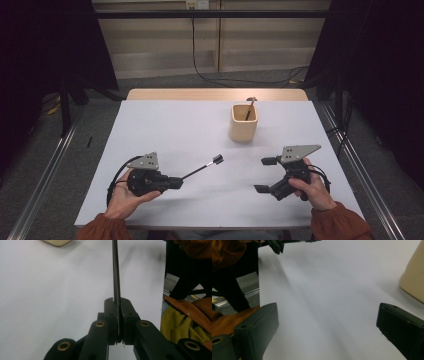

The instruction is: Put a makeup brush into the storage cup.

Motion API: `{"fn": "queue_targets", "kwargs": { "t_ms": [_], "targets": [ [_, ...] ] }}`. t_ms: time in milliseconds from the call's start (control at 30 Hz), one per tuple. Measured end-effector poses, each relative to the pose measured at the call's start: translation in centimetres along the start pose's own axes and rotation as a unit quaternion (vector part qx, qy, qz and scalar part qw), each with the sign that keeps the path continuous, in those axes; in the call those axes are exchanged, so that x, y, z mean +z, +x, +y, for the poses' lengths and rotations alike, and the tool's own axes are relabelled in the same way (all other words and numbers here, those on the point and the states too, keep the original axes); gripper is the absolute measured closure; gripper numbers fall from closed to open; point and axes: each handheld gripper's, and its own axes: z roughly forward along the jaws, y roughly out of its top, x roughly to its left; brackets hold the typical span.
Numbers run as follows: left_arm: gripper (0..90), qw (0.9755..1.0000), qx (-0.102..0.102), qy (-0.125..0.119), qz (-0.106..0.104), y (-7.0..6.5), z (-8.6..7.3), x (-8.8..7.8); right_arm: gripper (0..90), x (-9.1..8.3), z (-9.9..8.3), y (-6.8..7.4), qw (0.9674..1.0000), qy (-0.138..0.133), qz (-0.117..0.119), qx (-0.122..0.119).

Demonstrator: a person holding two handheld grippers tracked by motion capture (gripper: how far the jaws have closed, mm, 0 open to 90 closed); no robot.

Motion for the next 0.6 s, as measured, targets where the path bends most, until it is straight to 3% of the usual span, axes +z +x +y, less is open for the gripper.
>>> {"fn": "queue_targets", "kwargs": {
  "t_ms": [167, 600],
  "targets": [
    [85.6, 0.9998, -0.004, -0.017, -0.001, -0.16, 0.22, -0.07, 4.1, -0.12, 0.17, 0.02, 0.9997, -0.023, -0.009, 0.006],
    [85.5, 0.9970, 0.006, -0.076, 0.015, -0.55, 0.39, -0.05, 7.6, 0.61, 0.56, 0.75, 0.9993, -0.036, 0.001, -0.004]
  ]
}}
